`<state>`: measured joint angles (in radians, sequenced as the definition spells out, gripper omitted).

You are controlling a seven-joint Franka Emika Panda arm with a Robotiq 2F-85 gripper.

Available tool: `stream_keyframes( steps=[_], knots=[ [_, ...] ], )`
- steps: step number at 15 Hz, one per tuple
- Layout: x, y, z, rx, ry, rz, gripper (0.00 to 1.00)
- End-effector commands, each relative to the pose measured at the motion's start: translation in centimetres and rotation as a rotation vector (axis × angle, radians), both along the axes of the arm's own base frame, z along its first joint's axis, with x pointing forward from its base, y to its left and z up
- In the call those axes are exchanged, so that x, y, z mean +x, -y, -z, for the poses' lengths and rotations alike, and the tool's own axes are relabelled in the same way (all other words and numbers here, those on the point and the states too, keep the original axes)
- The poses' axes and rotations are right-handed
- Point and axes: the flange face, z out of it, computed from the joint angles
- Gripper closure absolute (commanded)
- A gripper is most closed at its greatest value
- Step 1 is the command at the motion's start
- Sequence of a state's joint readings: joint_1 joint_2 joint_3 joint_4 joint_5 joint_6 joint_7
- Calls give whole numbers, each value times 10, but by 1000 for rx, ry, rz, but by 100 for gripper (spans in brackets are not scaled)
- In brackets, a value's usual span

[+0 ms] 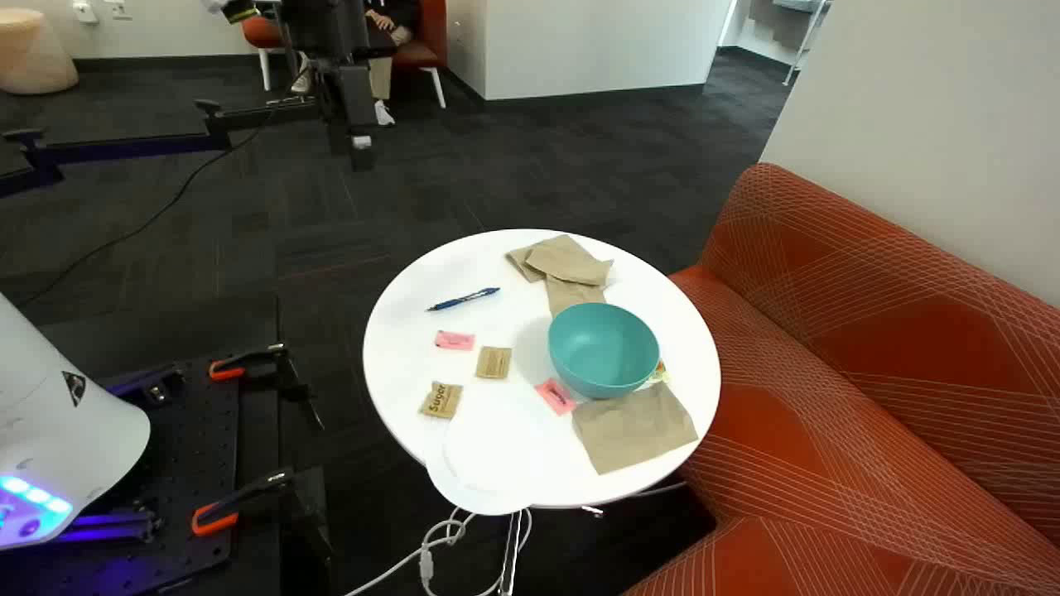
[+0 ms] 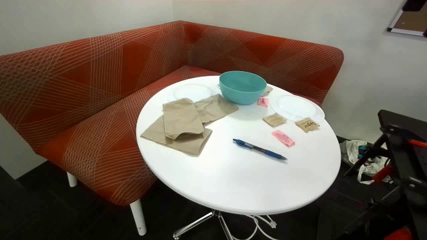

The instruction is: Put the pen in the bowl

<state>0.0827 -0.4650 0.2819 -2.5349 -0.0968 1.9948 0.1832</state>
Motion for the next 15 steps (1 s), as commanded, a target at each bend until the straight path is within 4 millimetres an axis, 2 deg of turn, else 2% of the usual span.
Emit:
stream_keyframes(
  steps=[1, 6, 9, 13, 15],
  knots=[
    [0, 0, 0, 0, -1, 0, 0],
    [0, 0, 0, 0, -1, 0, 0],
    [10, -4, 10, 40, 28, 3, 0],
    [29, -9, 33, 119, 126, 37, 0],
    [38, -12, 54, 149, 150, 63, 0]
  ],
)
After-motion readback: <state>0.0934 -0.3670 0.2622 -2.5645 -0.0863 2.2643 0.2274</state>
